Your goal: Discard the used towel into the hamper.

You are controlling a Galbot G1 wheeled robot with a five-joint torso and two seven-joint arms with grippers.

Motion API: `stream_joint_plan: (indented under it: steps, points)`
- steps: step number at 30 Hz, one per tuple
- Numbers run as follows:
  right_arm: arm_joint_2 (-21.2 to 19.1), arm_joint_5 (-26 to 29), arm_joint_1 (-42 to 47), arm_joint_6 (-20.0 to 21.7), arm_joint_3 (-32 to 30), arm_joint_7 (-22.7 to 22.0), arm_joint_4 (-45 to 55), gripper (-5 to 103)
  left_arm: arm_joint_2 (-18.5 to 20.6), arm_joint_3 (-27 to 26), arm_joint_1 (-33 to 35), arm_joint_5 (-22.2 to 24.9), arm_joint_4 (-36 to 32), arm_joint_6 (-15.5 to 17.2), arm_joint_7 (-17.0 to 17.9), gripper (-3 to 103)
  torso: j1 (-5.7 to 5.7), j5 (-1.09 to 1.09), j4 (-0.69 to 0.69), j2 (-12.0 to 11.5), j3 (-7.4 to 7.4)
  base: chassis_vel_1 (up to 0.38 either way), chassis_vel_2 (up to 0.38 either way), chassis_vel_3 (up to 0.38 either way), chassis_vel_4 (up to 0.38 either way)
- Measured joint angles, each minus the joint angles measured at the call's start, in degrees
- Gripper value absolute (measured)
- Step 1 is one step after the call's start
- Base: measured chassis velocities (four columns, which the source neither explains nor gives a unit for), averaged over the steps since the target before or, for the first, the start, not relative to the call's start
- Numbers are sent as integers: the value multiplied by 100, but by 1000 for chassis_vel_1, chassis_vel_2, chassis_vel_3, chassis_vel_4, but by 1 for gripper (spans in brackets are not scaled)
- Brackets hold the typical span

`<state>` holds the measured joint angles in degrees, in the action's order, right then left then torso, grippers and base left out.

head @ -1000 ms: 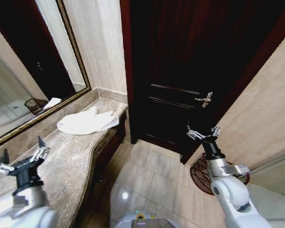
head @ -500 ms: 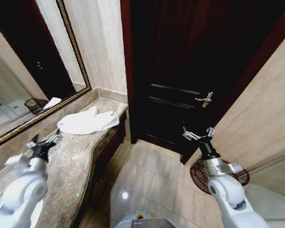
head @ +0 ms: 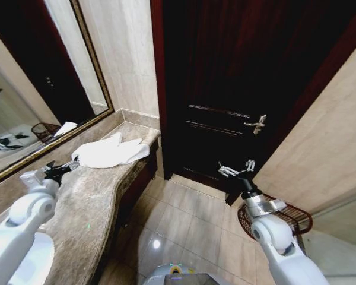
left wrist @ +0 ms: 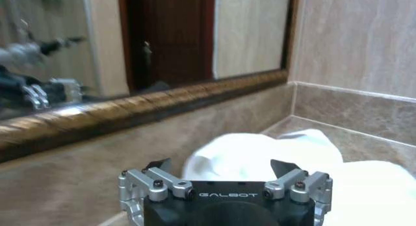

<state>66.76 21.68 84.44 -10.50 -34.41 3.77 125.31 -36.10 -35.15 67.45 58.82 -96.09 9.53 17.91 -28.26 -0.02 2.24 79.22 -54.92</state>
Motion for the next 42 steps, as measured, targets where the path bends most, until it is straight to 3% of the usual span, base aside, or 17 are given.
stream_joint_plan:
  steps: [3, 11, 13, 16, 19, 21, 23, 27, 32, 34, 37, 39, 41, 42]
  points:
    - [-8, -2, 13, 3, -72, -5, -9, 100, -3, 653, -654, 5, 423, -251, -376, 99, 0, 4, -1, 0, 0, 0, 0, 0, 0]
    - [5, -7, 94, -20, -224, -2, -51, 100, -115, 1799, -1816, -70, 1293, -432, -888, 99, 0, 1, 5, 0, 0, 0, 0, 0, 0]
    - [6, -7, 100, -26, -243, 1, -60, 100, -162, 2011, -2029, -70, 1455, -433, -923, 99, 1, 2, 5, 0, 0, 0, 0, 0, 0]
    - [-19, 11, 109, -35, -344, 6, -87, 100, -368, 2825, -2810, -87, 2057, -434, -999, 99, 0, 2, 2, 0, 0, 0, 0, 0, 0]
    - [-24, 23, 109, -35, -377, 7, -91, 100, -446, 3059, -3027, -104, 2247, -433, -1001, 99, 0, 4, 1, 0, 0, 0, 0, 0, 0]
    - [-26, 60, 113, -37, -449, 6, -111, 100, -648, 3491, -3431, -178, 2676, -321, -792, 99, 0, 4, 2, 0, 0, 0, 0, 0, 0]
    - [-25, 64, 117, -39, -459, 7, -114, 100, -667, 3519, -3461, -195, 2717, -312, -768, 99, 0, 4, 2, 0, 1, 0, 0, 0, 0]
    - [-13, 91, 159, -88, -549, 21, -187, 100, -870, 3682, -3689, -307, 2968, -52, -315, 101, 1, 5, 2, 0, 1, 0, 0, 0, 0]
    - [-4, 97, 141, -95, -551, 23, -199, 100, -871, 3652, -3659, -298, 2883, 32, -189, 87, 1, 4, 4, 0, 1, 0, 0, 0, 0]
    - [-2, 97, 137, -95, -547, 24, -199, 100, -867, 3646, -3653, -295, 2874, 29, -188, 87, 1, 4, 5, 1, 1, 0, 0, 0, 0]
    - [7, 91, 118, -93, -498, 22, -191, 100, -805, 3554, -3549, -229, 2730, -44, -215, 75, 1, 1, 4, 1, 1, 0, 0, 0, 0]
    - [9, 90, 117, -93, -492, 22, -187, 100, -797, 3539, -3532, -222, 2712, -59, -229, 75, 1, 1, 4, 1, 1, 0, 0, 0, 0]
    - [23, 83, 119, -91, -479, 21, -165, 100, -754, 3461, -3446, -206, 2614, -118, -286, 63, 1, 0, 3, 1, 1, 0, 0, 0, 0]
    - [29, 79, 124, -91, -478, 21, -156, 100, -740, 3435, -3417, -200, 2577, -127, -312, 63, 1, 1, 3, 1, 1, 0, 0, 0, 0]
